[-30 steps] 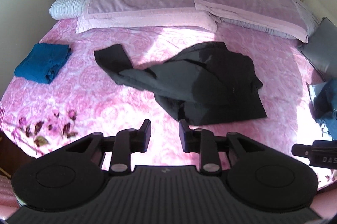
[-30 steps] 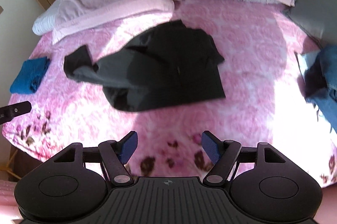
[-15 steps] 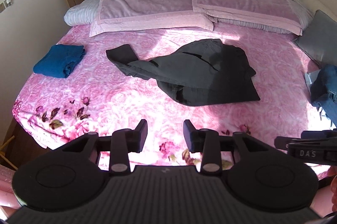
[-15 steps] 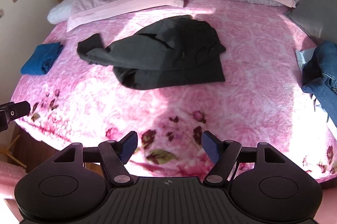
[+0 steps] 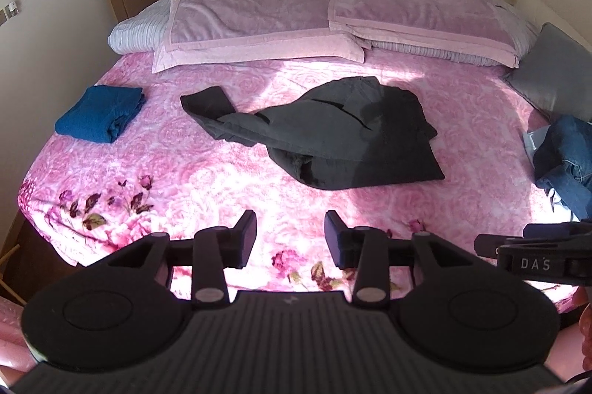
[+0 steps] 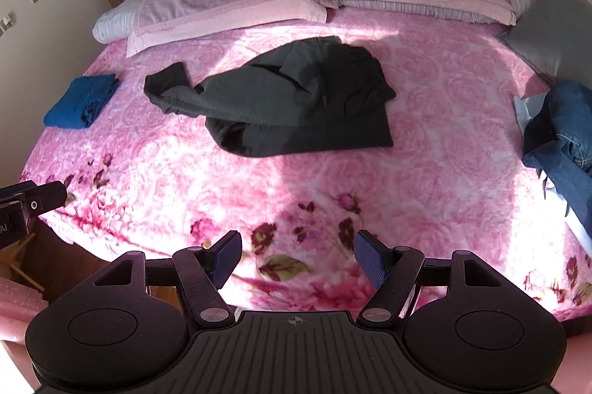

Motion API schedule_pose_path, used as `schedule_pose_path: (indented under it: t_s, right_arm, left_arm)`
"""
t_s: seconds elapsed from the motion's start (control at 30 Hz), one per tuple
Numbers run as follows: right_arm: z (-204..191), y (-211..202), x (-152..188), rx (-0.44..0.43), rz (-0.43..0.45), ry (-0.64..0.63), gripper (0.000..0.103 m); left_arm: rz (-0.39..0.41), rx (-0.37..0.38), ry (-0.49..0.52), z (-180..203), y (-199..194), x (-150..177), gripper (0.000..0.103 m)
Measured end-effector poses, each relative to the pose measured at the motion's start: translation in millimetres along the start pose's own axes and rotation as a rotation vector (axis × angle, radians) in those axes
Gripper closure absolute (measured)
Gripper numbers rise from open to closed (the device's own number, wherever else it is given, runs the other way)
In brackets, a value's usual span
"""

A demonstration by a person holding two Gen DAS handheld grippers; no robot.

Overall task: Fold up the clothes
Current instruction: 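Open both grippers and reach toward the trousers waistband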

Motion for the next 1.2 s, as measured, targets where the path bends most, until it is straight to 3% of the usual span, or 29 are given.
schedule_pose_path:
  t_s: [0.33, 0.57, 0.7, 1.0, 1.2]
  right_arm:
    - [-27, 44, -48, 0.01, 0.017, 0.023, 0.033]
    - [-39, 82, -89, 0.027, 0.048, 0.096, 0.033]
    - [-39, 99, -101, 0.033, 0.06, 0.156, 0.033]
    - [11, 131, -74, 0.081, 0.043, 0.367, 0.033]
    - [61, 137, -70, 0.085, 0.057, 0.459, 0.033]
  left_arm:
    - [-0.004, 0.004, 0.019, -41, 64, -49, 0.066]
    - [0.018, 0.026, 0.08, -64, 113, -96, 0.066]
    - [0.011, 0.048, 0.116, -69, 140, -106, 0.064]
    - [-0.099, 0.079, 0.126, -75, 211, -97, 0.064]
    - [-0.161, 0.071, 0.069, -68, 249, -100, 0.064]
Point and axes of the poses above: each gripper's, at about its wrist camera, not at the fingertips, and y roughly the way its jaws point, z to its right, x to its underside, the point moved 7 cm from there along y, roughly the way its jaws point, and after that the axes turned 15 degrees about -x, right-handed, at the moved point
